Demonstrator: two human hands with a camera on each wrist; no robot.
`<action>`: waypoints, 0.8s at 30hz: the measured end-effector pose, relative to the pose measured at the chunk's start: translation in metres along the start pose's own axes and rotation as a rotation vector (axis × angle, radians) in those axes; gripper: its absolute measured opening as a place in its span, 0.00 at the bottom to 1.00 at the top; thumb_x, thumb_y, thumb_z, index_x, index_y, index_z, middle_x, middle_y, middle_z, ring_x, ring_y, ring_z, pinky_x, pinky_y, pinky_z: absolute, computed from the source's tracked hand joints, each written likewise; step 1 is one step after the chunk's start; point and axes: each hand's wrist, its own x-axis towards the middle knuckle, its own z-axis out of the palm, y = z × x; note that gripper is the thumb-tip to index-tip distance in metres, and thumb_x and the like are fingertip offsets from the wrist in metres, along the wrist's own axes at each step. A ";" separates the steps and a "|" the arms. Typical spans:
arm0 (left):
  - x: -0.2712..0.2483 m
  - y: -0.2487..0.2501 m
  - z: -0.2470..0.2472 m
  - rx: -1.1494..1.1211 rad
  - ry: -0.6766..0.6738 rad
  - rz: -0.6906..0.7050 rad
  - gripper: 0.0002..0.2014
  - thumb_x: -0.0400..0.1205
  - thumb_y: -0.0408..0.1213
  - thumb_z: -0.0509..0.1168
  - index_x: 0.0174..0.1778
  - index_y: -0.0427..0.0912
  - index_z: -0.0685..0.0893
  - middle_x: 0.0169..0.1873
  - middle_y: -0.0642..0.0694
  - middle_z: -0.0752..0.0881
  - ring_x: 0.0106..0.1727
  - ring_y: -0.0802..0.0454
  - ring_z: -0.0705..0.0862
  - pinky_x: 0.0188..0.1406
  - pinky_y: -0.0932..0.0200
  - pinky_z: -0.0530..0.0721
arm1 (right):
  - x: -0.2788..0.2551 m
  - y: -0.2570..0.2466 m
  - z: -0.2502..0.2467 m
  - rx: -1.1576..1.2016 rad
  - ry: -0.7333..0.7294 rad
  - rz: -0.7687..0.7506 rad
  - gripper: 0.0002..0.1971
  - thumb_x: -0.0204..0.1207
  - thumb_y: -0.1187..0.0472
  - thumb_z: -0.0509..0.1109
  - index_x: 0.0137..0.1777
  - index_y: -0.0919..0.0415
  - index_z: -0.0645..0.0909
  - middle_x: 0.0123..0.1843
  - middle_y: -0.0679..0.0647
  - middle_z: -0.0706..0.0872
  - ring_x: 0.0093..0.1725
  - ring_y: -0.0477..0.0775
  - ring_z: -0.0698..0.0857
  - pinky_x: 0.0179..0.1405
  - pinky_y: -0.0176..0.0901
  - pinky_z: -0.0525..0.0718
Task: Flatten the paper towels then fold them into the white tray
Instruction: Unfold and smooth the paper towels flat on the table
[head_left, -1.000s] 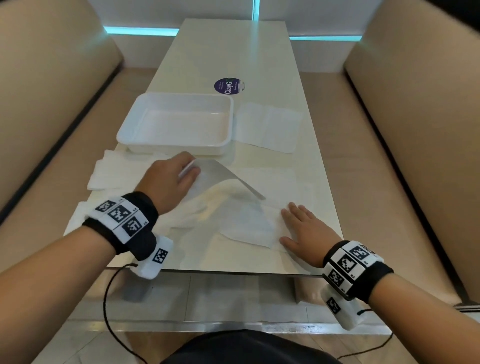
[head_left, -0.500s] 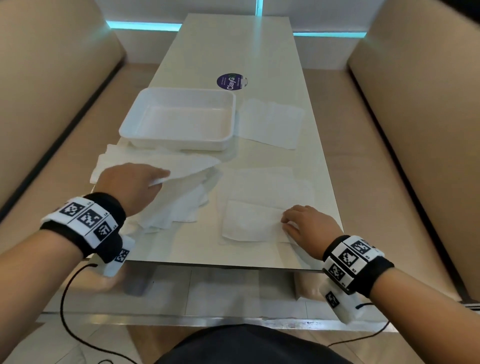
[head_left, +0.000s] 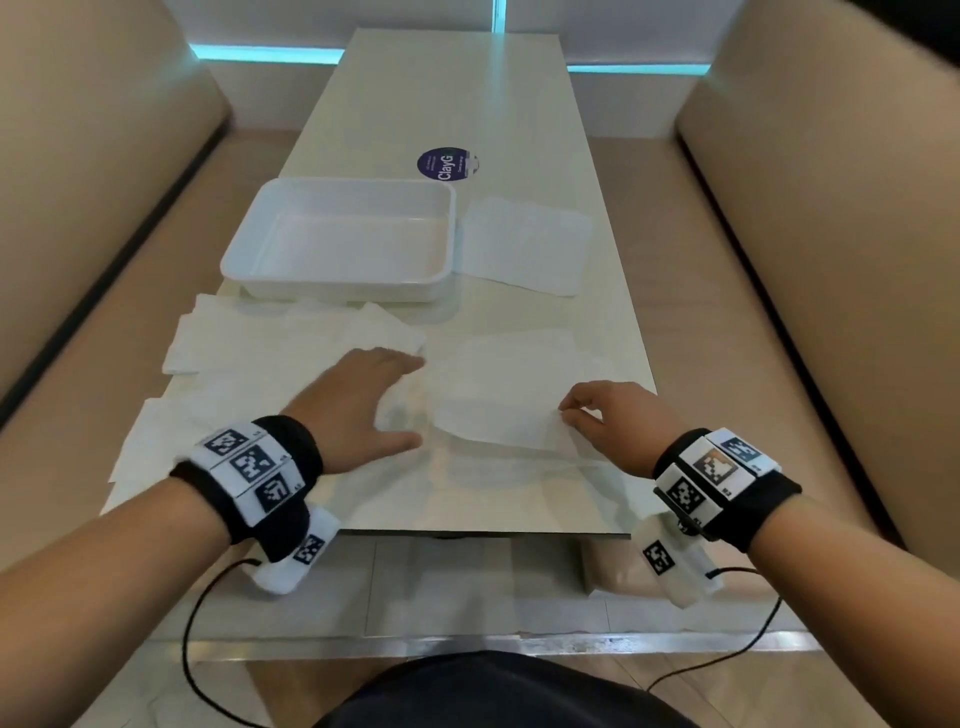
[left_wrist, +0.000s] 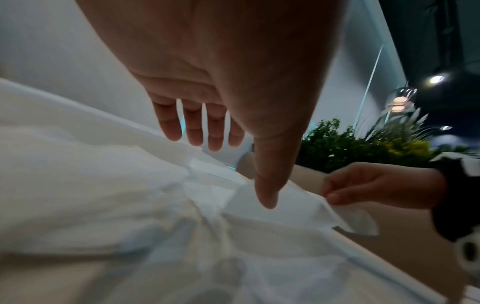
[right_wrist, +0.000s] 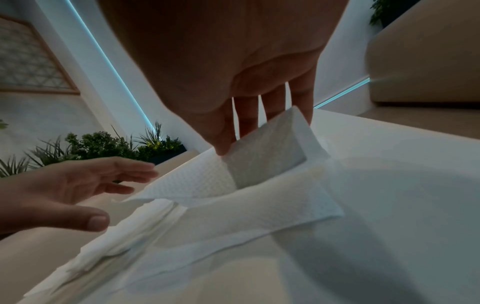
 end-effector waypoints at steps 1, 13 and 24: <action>0.006 0.010 0.006 -0.046 -0.035 0.046 0.41 0.73 0.56 0.73 0.81 0.54 0.63 0.78 0.54 0.67 0.77 0.52 0.64 0.76 0.57 0.62 | 0.000 0.000 -0.001 0.008 0.003 -0.002 0.09 0.83 0.52 0.61 0.54 0.48 0.83 0.56 0.40 0.84 0.58 0.48 0.82 0.51 0.41 0.77; 0.049 0.036 0.034 -0.437 -0.019 -0.098 0.09 0.85 0.46 0.62 0.40 0.48 0.79 0.38 0.46 0.84 0.41 0.48 0.81 0.38 0.57 0.74 | -0.012 -0.005 -0.007 -0.009 -0.024 -0.061 0.38 0.64 0.37 0.76 0.73 0.41 0.66 0.65 0.42 0.82 0.60 0.50 0.83 0.60 0.45 0.79; 0.047 0.020 0.040 -0.594 -0.003 -0.329 0.36 0.69 0.53 0.79 0.68 0.54 0.68 0.40 0.49 0.89 0.46 0.55 0.86 0.45 0.60 0.79 | 0.029 0.015 -0.007 0.049 0.125 0.156 0.10 0.77 0.53 0.65 0.57 0.49 0.80 0.47 0.51 0.85 0.44 0.56 0.81 0.39 0.42 0.74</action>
